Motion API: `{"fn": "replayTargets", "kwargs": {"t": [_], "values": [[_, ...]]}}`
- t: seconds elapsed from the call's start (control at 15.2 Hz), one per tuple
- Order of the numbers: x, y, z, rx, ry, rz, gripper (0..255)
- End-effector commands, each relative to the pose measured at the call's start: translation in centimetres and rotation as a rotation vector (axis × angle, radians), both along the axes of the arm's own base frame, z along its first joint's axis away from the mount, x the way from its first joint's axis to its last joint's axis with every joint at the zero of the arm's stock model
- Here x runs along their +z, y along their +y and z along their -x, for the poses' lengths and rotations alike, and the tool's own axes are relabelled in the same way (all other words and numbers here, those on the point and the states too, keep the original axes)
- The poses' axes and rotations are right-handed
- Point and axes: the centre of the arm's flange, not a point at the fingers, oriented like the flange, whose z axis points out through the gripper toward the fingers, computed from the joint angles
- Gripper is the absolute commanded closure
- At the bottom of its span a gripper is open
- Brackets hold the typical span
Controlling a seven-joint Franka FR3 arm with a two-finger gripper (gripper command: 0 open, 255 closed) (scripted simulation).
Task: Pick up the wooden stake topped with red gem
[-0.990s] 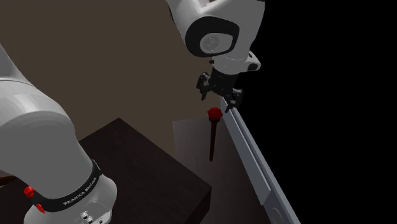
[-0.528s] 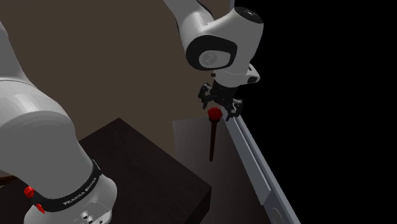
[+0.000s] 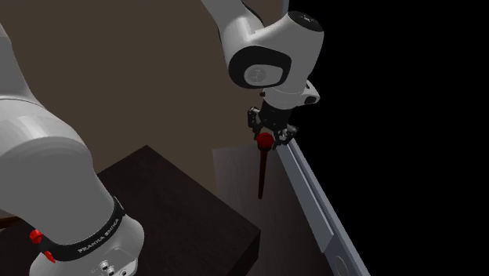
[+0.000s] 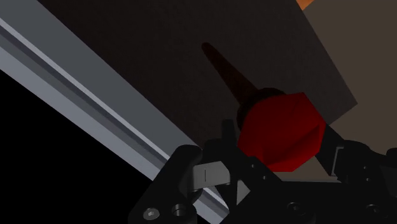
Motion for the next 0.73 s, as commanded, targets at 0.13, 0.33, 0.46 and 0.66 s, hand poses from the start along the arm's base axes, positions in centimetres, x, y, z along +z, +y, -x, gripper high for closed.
{"fn": "replayTargets", "kwargs": {"t": [0.13,0.33,0.46,0.66], "values": [[0.0,0.1,0.0,0.000,0.002,-0.001,255],[1.6,0.1,0.0,0.000,0.002,-0.001,255],[2.6,0.1,0.0,0.000,0.002,-0.001,255],[4.2,0.1,0.0,0.000,0.002,-0.001,255]]}}
